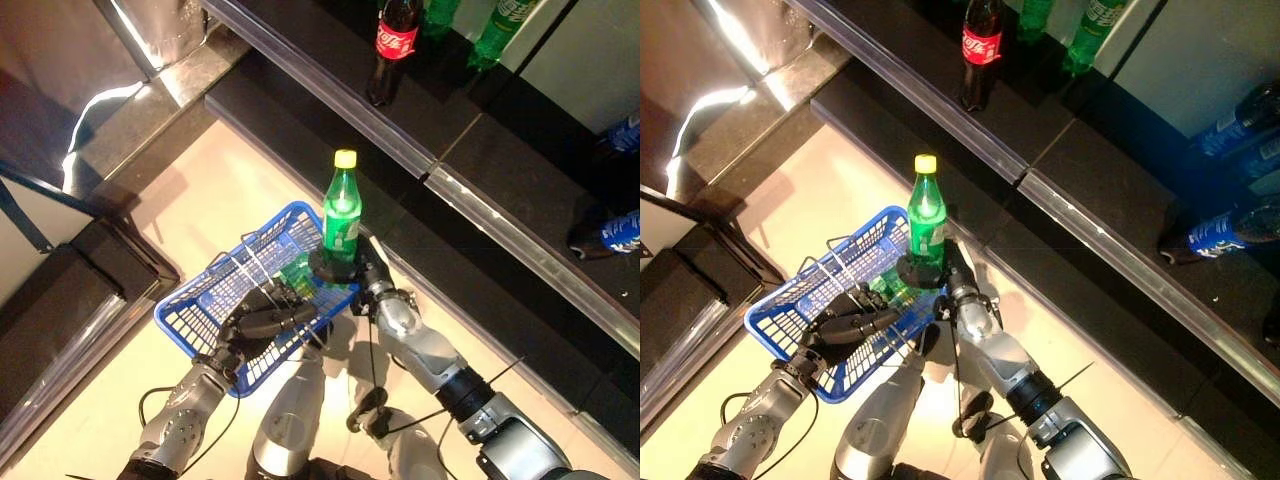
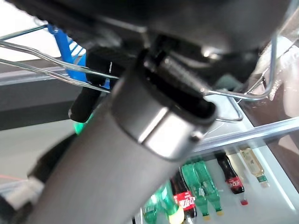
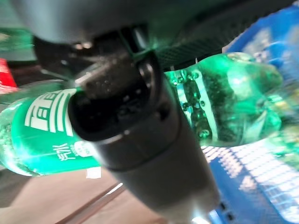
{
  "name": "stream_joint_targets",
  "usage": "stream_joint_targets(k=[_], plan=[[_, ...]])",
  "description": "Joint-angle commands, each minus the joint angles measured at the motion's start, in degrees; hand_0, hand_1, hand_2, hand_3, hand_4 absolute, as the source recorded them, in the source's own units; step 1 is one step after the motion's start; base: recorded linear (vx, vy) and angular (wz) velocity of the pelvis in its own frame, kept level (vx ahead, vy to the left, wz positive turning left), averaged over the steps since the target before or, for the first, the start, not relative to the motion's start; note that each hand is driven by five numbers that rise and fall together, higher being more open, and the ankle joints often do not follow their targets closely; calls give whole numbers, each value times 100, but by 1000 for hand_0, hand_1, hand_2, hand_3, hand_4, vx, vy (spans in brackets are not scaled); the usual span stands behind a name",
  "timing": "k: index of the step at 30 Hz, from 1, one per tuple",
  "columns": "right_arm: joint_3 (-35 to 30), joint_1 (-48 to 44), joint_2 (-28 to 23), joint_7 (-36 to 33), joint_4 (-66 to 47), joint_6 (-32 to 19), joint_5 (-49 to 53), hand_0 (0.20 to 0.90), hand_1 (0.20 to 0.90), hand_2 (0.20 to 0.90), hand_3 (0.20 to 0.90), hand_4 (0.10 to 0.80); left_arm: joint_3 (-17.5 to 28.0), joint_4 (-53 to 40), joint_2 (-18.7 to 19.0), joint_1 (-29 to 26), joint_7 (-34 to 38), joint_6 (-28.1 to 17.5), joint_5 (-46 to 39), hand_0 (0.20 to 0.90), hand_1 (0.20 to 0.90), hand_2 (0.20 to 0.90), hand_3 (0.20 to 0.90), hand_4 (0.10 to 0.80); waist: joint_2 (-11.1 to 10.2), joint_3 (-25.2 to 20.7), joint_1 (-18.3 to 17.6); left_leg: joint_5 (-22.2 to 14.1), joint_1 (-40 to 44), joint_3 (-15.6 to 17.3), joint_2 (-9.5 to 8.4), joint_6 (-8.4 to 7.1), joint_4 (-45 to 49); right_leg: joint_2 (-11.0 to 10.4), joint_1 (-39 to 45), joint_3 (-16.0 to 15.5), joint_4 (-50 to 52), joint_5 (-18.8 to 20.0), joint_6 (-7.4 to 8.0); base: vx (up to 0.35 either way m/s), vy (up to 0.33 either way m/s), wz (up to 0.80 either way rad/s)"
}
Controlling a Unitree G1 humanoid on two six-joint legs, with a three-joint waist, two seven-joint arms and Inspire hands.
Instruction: Pick up the drink and place into the basket.
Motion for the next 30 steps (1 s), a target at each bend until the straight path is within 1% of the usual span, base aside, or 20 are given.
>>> stream_joint_targets(k=[1,6,10,15,22,26,28,30], plan=[[343,-378,503,205,-188,-1001,-10,300,300,300,200,100,-83,-2697,-433,-815,-1754,-550,-386,300,300,300,200,100,426,-739,-10,-398,337,-313,-30,-50,417,-96,383,-117,-318,771,-182,0,0,0],[312,-392,429,233,1046,-1113,174,300,300,300,200,100,-88,-2806,-403,-883,-2033,-384,-575,300,300,300,200,100,474,-803,96,-370,341,-389,-67,-72,326,-108,440,-215,-421,806,-158,3,-6,3],[154,-488,402,323,1805,-1312,211,300,300,300,200,100,-58,-2921,-333,-975,-2278,-255,-816,300,300,300,200,100,523,-793,167,-356,337,-463,-102,-72,263,-121,459,-282,-479,842,-133,-13,-5,10],[27,-630,451,383,2292,-1335,122,300,300,300,200,100,-56,-3044,-291,-1080,-2393,-152,-782,300,300,300,200,100,559,-780,208,-344,343,-521,-141,-48,231,-135,451,-292,-487,884,-103,10,6,6],[2,-589,582,431,2508,-1330,147,300,300,300,200,100,-39,-3113,-272,-1188,-2484,-86,-843,300,300,300,200,100,586,-755,203,-330,309,-537,-188,-12,215,-157,399,-262,-507,941,-60,0,0,0],[3,-517,650,732,2763,-1242,410,300,300,300,200,100,-19,-3220,-266,-1225,-2653,2,-868,300,300,300,200,100,602,-738,201,-317,314,-530,-197,12,165,-161,386,-241,-547,972,-38,0,0,0],[-4,-511,698,1075,2927,-1049,627,300,300,300,200,100,-66,-3282,-220,-1300,-2765,12,-867,300,300,300,200,100,609,-736,197,-310,311,-522,-205,25,142,-162,386,-239,-570,980,-31,0,0,0],[42,-530,727,1371,3056,-890,638,300,300,300,200,100,-95,-3348,-195,-1352,-2843,55,-851,300,300,300,200,100,610,-736,208,-306,300,-520,-210,33,141,-167,380,-239,-576,987,-29,0,0,0]])
